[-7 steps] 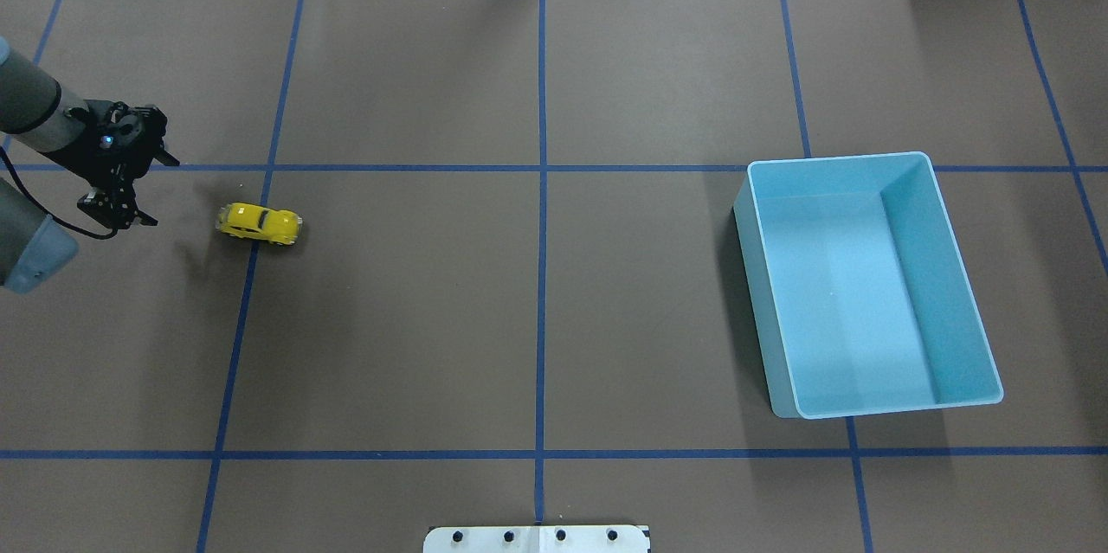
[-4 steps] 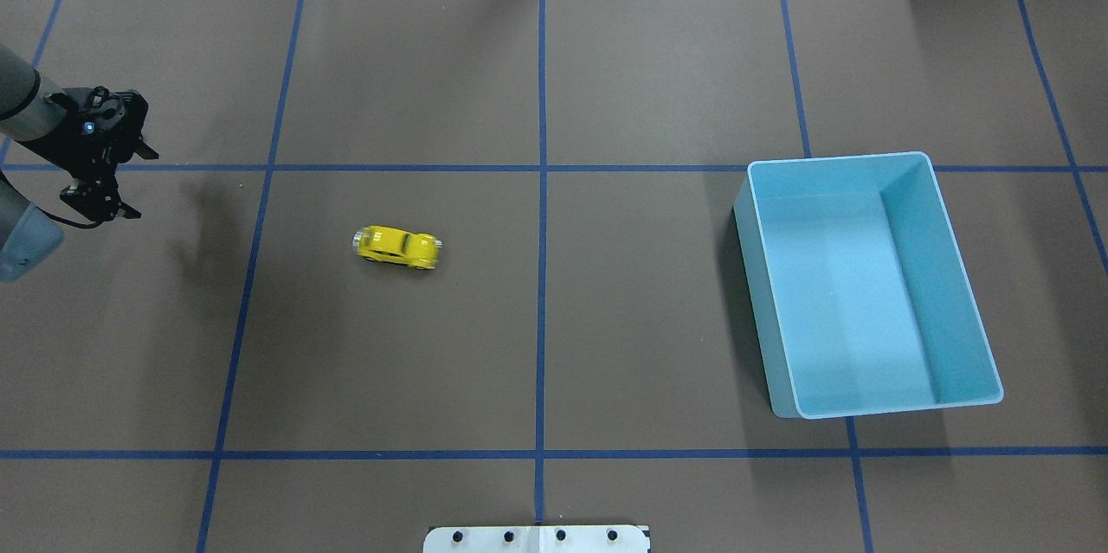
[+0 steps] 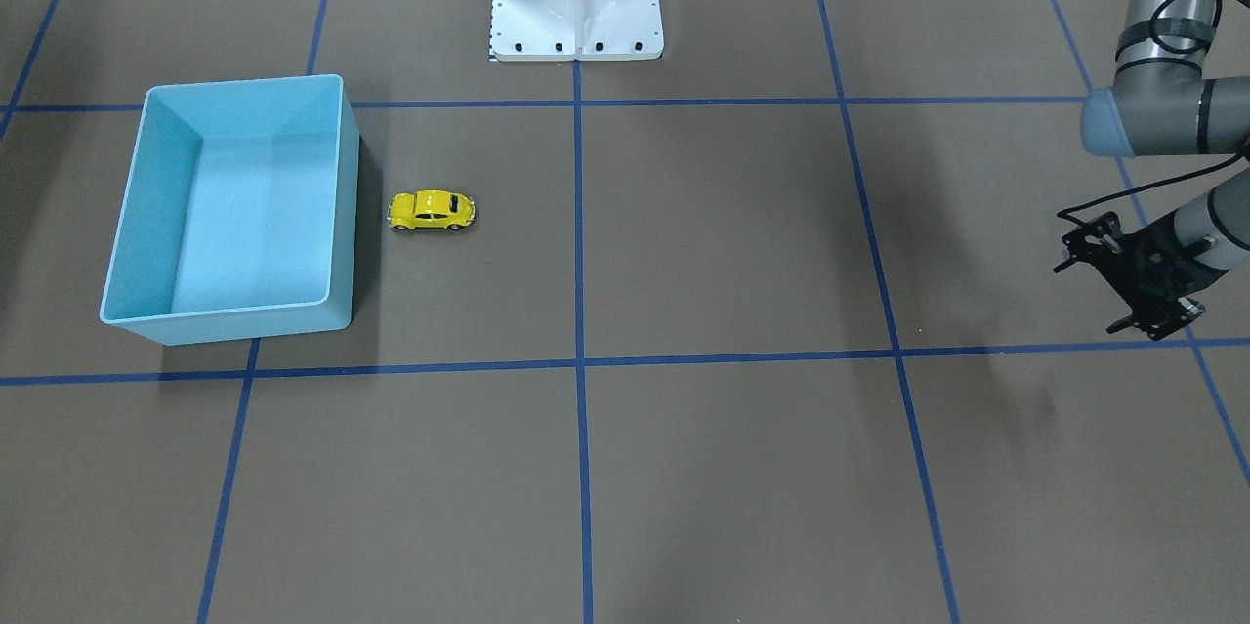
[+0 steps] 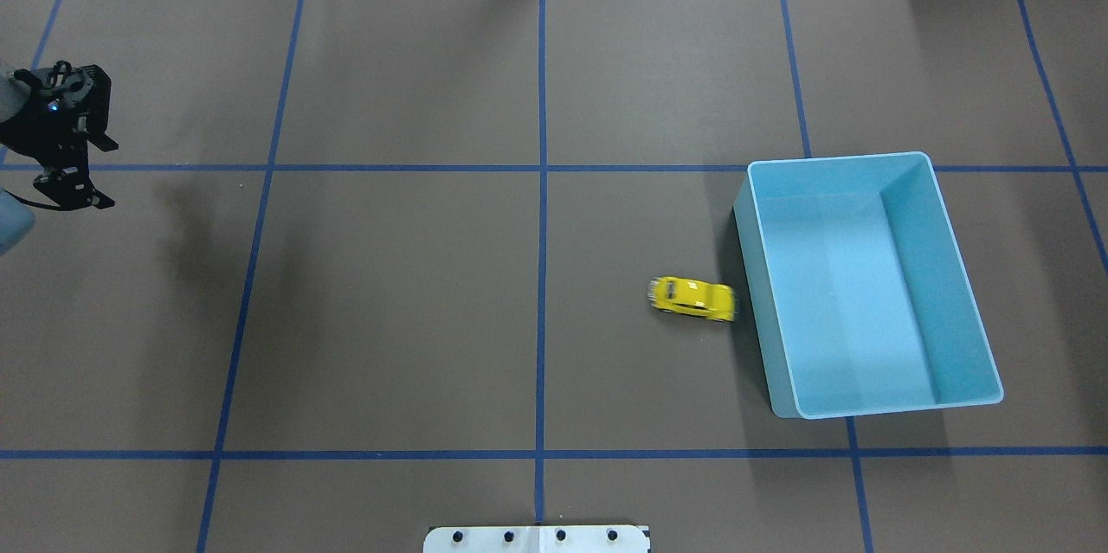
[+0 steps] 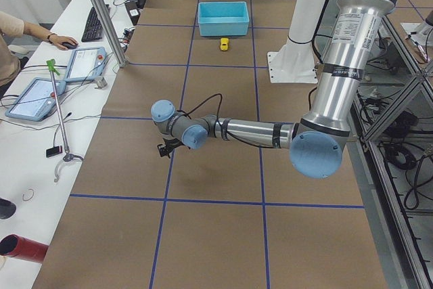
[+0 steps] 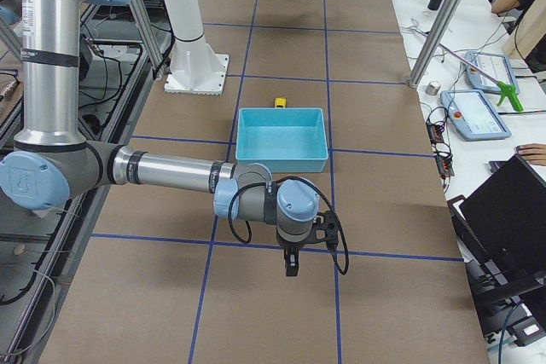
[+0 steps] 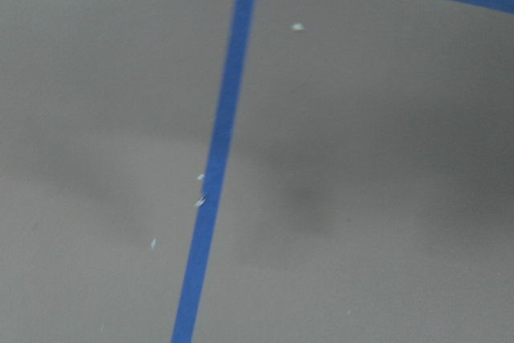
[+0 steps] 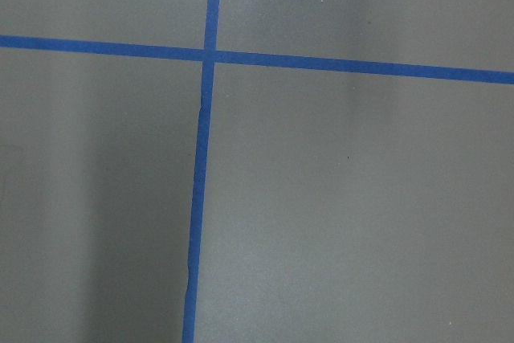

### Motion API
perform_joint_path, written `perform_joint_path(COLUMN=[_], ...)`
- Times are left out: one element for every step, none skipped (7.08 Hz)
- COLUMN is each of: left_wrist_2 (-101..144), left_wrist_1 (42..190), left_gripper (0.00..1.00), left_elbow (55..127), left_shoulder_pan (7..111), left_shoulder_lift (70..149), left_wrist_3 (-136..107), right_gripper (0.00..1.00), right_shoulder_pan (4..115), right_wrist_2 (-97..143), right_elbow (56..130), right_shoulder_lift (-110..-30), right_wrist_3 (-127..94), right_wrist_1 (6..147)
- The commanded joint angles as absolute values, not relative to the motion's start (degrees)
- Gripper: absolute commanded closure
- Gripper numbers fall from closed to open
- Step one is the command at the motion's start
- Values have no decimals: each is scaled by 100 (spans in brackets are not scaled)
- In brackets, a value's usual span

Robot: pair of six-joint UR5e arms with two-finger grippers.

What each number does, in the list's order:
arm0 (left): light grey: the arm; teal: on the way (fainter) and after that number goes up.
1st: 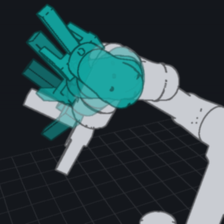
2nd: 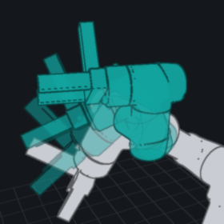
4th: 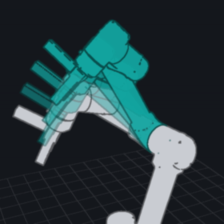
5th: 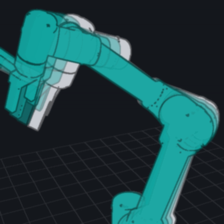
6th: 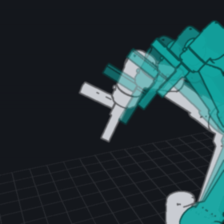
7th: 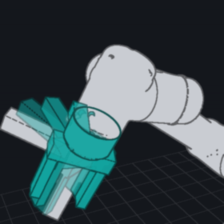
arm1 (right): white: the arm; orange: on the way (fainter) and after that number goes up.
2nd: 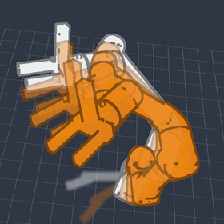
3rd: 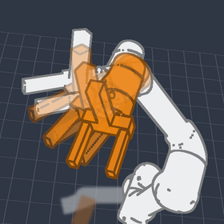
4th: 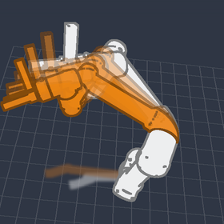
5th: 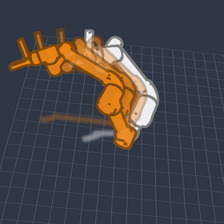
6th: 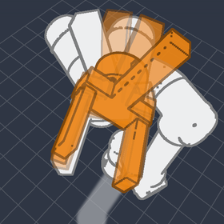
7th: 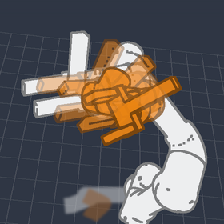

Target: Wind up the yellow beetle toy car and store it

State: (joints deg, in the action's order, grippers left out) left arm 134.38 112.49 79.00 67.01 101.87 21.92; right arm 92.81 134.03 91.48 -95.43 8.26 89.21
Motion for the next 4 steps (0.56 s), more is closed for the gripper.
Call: perform_joint_path(left_wrist_2=[13482, 13535, 13553, 13544], left_wrist_1=[10988, 10960, 10951, 10916], left_gripper=[0, 0, 0, 0], left_elbow=[7901, 7910, 7936, 8032], left_shoulder_pan=[6907, 7056, 7423, 7740], left_shoulder_lift=[10160, 10151, 10099, 10046], left_wrist_3=[973, 584, -334, -708], right_gripper=[0, 0, 0, 0], right_shoulder_pan=[9281, 9281, 9281, 9281], right_wrist_2=[13403, 13403, 13403, 13377], right_elbow=[9167, 9167, 9167, 9167], right_shoulder_lift=[-9528, -9527, -9510, -9510], right_wrist_3=[826, 826, 826, 826], right_wrist_1=[8921, 8921, 8912, 8930])
